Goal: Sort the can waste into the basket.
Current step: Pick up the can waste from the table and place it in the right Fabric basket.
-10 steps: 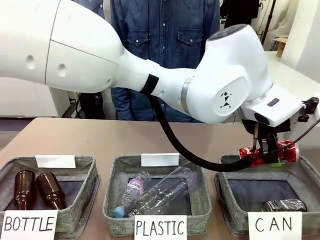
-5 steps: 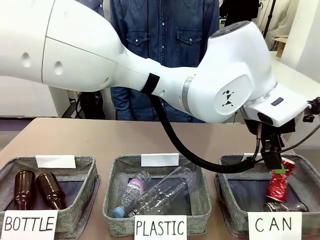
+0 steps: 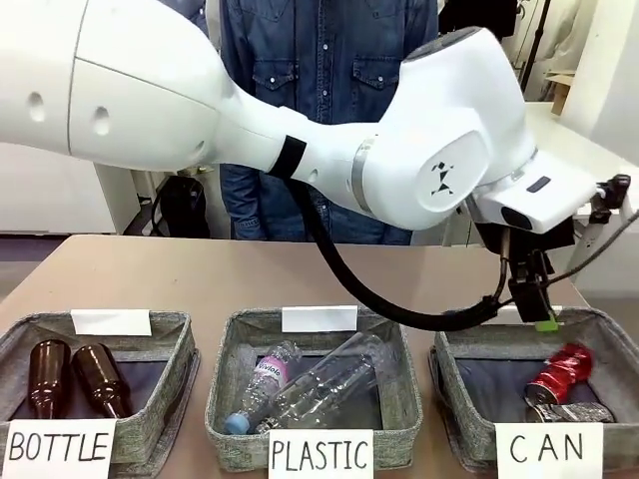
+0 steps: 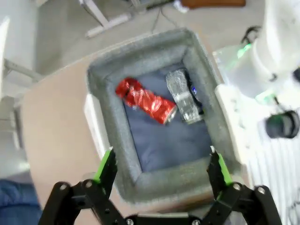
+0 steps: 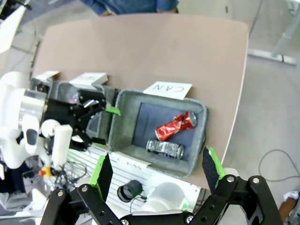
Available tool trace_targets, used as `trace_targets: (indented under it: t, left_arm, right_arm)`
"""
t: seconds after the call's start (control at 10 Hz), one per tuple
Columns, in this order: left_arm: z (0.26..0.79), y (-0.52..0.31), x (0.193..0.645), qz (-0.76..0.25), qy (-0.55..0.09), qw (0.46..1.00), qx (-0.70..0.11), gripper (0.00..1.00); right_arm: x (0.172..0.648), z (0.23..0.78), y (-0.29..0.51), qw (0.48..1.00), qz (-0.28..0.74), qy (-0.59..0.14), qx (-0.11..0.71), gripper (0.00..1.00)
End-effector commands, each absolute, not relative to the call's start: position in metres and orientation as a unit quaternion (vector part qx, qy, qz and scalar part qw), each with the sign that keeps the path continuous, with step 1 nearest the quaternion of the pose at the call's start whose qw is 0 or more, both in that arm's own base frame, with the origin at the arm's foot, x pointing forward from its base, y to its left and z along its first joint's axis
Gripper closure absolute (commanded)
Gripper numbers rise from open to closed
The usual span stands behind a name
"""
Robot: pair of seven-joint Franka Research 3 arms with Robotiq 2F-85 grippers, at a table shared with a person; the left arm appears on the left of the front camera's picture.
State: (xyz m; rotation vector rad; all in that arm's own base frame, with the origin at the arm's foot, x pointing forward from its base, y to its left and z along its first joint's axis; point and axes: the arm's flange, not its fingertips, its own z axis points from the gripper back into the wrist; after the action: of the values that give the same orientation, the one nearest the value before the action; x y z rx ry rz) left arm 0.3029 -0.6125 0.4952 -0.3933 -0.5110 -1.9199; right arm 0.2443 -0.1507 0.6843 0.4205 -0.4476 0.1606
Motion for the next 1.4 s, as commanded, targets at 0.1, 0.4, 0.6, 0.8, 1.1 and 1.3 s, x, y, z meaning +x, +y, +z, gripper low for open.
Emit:
trace_targets:
  t: [0.1, 0.4, 0.6, 0.8, 1.1, 1.3]
  left_arm:
    - [0.543, -0.486, 0.337, -0.740, -0.110, 0.631, -0.205, 0.00]
    - [0.581, -0.279, 0.399, -0.539, -0.099, 0.763, -0.344, 0.00]
    - [0.568, -0.189, 0.423, -0.335, -0.105, 0.829, -0.434, 0.00]
    - [0.542, -0.107, 0.427, -0.179, -0.141, 0.806, -0.546, 0.00]
    - [0.529, -0.032, 0.399, -0.064, -0.283, 0.675, -0.679, 0.00]
    - [0.519, -0.025, 0.425, -0.143, -0.153, 0.770, -0.603, 0.00]
  right_arm:
    - [0.243, 0.688, -0.152, 0.953, 0.070, -0.211, 0.204, 0.00]
    - [0.244, 0.684, -0.151, 0.950, 0.079, -0.220, 0.207, 0.00]
    - [0.263, 0.693, -0.102, 0.897, 0.217, -0.224, 0.314, 0.00]
    - [0.322, 0.661, -0.012, 0.852, 0.281, -0.173, 0.407, 0.00]
    - [0.362, 0.608, 0.082, 0.821, 0.225, -0.092, 0.517, 0.00]
    - [0.379, 0.583, 0.074, 0.819, 0.112, -0.119, 0.551, 0.00]
